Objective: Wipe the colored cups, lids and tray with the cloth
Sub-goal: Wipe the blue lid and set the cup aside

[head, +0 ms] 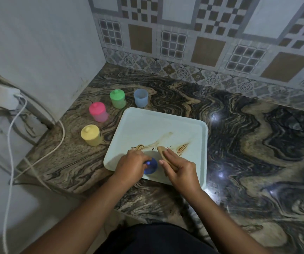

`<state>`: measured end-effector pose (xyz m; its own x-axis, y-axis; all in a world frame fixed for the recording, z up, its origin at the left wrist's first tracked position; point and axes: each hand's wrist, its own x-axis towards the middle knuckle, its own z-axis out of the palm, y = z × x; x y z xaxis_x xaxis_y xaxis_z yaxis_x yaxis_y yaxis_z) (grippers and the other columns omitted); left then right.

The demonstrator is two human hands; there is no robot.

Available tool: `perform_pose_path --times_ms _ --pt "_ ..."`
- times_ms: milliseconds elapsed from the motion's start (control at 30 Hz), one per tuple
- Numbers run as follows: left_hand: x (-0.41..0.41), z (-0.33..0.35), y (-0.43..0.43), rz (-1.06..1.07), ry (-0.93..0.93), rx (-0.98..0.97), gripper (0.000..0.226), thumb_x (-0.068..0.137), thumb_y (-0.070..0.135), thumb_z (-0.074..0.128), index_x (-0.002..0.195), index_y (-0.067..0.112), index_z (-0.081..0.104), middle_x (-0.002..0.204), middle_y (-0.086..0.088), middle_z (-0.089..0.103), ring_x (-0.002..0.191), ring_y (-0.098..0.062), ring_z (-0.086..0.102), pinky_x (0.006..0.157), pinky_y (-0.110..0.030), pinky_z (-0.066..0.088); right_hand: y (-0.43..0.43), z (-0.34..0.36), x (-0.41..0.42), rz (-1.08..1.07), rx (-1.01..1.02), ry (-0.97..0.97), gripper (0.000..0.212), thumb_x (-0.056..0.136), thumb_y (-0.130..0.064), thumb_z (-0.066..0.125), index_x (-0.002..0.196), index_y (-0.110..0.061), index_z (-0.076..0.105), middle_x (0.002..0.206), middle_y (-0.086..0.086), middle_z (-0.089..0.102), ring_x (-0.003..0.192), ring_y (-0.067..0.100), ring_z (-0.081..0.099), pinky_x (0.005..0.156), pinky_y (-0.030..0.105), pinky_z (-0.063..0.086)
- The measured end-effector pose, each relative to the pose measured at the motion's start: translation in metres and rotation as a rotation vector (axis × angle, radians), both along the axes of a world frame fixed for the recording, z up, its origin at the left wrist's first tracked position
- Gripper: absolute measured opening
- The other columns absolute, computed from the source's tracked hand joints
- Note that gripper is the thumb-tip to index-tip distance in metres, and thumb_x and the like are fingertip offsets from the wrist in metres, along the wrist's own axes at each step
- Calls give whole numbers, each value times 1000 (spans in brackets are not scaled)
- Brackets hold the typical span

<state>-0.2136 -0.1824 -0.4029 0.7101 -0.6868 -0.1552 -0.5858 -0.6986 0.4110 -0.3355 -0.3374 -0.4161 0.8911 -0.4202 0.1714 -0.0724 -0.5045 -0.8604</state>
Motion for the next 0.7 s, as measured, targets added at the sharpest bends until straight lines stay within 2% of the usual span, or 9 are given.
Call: perform_pose_path --times_ms 200,300,367,433,467,533,600,633,700 --pt "-4 -11 3 6 -59 -66 20 91 20 65 108 25 73 101 1 65 102 -23 53 81 -38 50 5 -9 -7 28 -14 32 41 89 -19 78 128 -12 68 129 -7 62 132 9 54 108 25 48" --pt "-5 -14 3 112 -3 -225 20 87 8 68 102 20 75 106 3 63 104 -19 53 87 -28 47 8 -6 -8 9 111 24 40 91 -18 76 130 -18 67 132 -4 64 132 9 55 109 30 49" --pt "-8 -3 -1 241 135 -387 20 85 4 71 99 18 75 106 5 64 102 -14 59 90 -24 49 10 2 -8 -22 278 21 38 91 -17 75 128 -23 67 132 -8 64 130 7 57 107 38 51" --pt "-11 15 -6 366 320 -495 16 85 10 74 96 23 75 101 11 69 90 -12 69 82 -33 59 14 14 -7 -37 374 4 36 90 -19 75 125 -26 69 131 -12 63 131 5 56 107 42 51" --pt "-12 25 -8 419 425 -544 16 85 12 75 95 24 75 100 10 72 84 -12 72 75 -38 62 15 19 -6 -42 405 -8 35 90 -21 75 124 -28 70 130 -13 64 132 5 55 109 41 50" --pt "-16 43 -11 511 618 -682 19 84 7 76 95 23 75 103 -2 75 82 -15 75 70 -41 63 16 31 -3 -63 477 -36 32 89 -34 76 121 -35 72 126 -6 70 130 14 59 110 39 48" --pt "-19 61 -12 590 783 -861 30 79 0 78 104 17 72 107 -10 75 90 -20 75 72 -37 63 14 44 2 -112 547 -67 34 86 -44 75 119 -38 73 113 4 75 111 18 69 102 37 52" --pt "-20 69 -12 626 860 -950 38 76 -3 79 109 15 69 107 -9 75 93 -21 75 73 -35 62 13 51 4 -136 578 -88 31 88 -41 75 118 -36 74 108 6 76 99 12 68 94 34 53" --pt "-20 82 -13 678 997 -1077 49 69 0 80 115 10 64 107 -11 75 95 -23 74 72 -31 60 12 65 8 -161 621 -134 28 91 -29 74 118 -26 74 107 10 77 91 6 67 82 29 53"
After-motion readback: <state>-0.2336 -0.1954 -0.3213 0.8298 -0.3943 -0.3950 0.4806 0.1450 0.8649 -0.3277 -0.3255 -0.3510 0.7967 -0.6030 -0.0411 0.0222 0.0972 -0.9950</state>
